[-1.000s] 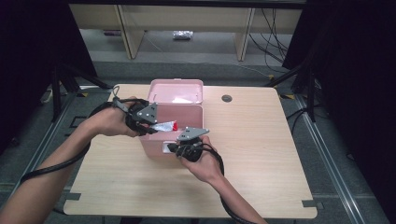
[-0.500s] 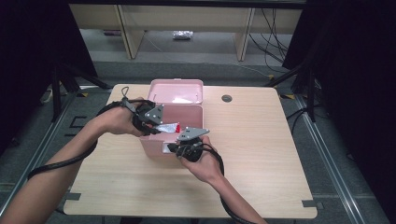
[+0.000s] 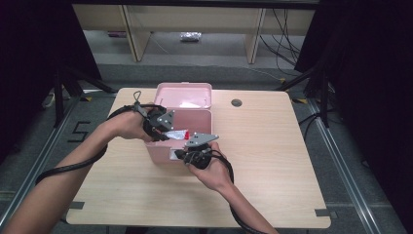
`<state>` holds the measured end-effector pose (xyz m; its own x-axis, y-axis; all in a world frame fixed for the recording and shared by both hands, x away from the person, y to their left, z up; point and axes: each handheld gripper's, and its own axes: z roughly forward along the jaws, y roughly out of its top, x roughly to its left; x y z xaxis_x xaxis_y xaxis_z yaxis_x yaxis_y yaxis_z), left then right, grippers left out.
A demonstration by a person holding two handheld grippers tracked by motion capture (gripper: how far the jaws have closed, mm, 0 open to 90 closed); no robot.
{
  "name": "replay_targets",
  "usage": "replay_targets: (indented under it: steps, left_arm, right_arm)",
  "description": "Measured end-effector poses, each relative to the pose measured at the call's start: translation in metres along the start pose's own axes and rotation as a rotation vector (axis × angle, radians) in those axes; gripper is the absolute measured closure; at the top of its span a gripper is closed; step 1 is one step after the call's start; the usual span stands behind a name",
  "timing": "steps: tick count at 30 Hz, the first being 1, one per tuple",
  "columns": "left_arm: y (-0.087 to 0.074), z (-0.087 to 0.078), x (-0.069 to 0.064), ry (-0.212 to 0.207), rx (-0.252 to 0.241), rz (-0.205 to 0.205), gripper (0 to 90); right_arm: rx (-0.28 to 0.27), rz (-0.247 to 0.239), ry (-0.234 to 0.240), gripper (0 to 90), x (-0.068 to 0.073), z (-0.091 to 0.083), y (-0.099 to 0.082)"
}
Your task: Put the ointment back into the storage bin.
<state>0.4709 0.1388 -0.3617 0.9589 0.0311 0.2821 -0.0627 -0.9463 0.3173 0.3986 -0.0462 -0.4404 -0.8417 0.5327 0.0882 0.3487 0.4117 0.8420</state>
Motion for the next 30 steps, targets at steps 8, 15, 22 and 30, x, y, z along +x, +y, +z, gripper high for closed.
replay_targets:
  steps: [8,15,22,30]
  left_arm:
    - [0.002,0.006,0.003,-0.013,0.018,0.017,71.3]
    - [0.004,0.012,0.006,-0.022,0.035,0.018,71.3]
    - [0.005,0.019,0.007,-0.034,0.048,0.02,71.3]
    - [0.005,0.025,0.006,-0.041,0.06,0.021,71.3]
  right_arm:
    - [0.001,0.0,0.0,90.0,0.0,0.0,0.0]
    - [-0.001,0.0,0.0,90.0,0.0,0.0,0.0]
    - [-0.001,0.0,0.0,90.0,0.0,0.0,0.0]
    - [0.0,-0.002,-0.001,90.0,0.0,0.0,0.0]
